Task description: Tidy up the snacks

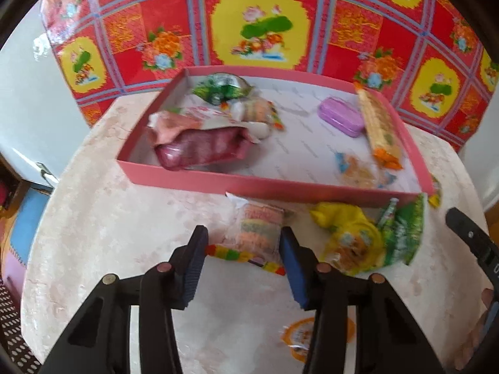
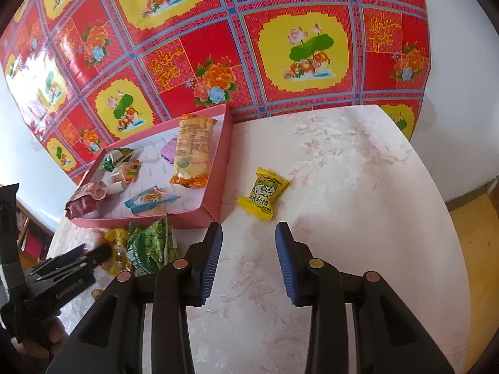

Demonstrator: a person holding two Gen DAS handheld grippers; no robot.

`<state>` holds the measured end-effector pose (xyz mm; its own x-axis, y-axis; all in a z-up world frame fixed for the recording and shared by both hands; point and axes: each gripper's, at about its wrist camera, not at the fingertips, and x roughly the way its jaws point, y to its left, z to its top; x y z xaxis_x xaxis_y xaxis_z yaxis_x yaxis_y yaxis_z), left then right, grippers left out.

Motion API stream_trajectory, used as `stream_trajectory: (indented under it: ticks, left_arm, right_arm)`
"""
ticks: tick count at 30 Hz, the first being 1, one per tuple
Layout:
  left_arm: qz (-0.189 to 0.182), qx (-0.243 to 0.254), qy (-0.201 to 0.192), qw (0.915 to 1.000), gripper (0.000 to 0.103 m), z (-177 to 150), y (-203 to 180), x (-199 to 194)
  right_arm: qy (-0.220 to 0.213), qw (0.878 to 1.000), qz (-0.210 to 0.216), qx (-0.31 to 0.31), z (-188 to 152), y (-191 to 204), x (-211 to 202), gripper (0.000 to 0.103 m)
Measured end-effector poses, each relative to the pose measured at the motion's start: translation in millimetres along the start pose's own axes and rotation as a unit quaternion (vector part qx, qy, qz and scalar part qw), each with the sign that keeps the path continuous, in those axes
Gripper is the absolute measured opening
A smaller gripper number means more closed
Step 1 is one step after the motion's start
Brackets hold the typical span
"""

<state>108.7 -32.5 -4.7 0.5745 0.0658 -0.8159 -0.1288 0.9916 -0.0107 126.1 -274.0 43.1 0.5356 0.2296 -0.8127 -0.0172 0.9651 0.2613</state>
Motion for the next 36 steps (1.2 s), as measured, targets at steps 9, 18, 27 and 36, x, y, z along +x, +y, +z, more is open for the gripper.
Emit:
stream_trajectory:
  ticks: [9, 18, 27, 36]
  left_arm:
    - [0.018, -0.035, -0.008, 0.9992, 0.047, 3.5, 22.0, 2.2]
    - [0.023, -0.050, -0.013, 0.9984, 0.047, 5.5, 29.2, 4.0]
    - [0.027, -0.050, -0.021, 0.9981, 0.047, 6.5, 31.1, 5.7]
    - [0.029, -0.049, -0.026, 0.9980, 0.047, 6.6, 30.3, 6.3]
  right_arm:
    - [0.005, 1.000, -0.016, 0.019, 4.1, -4.2, 10.1, 0.037]
    - [0.013, 0.998, -0.054, 0.015, 9.8, 2.2, 28.2, 0.037]
    - [0.002, 0.995, -0.097, -0.001, 11.0, 11.9, 42.1, 0.037]
    - [0.004, 0.992, -0.124, -0.012, 13.2, 19.0, 48.9, 0.037]
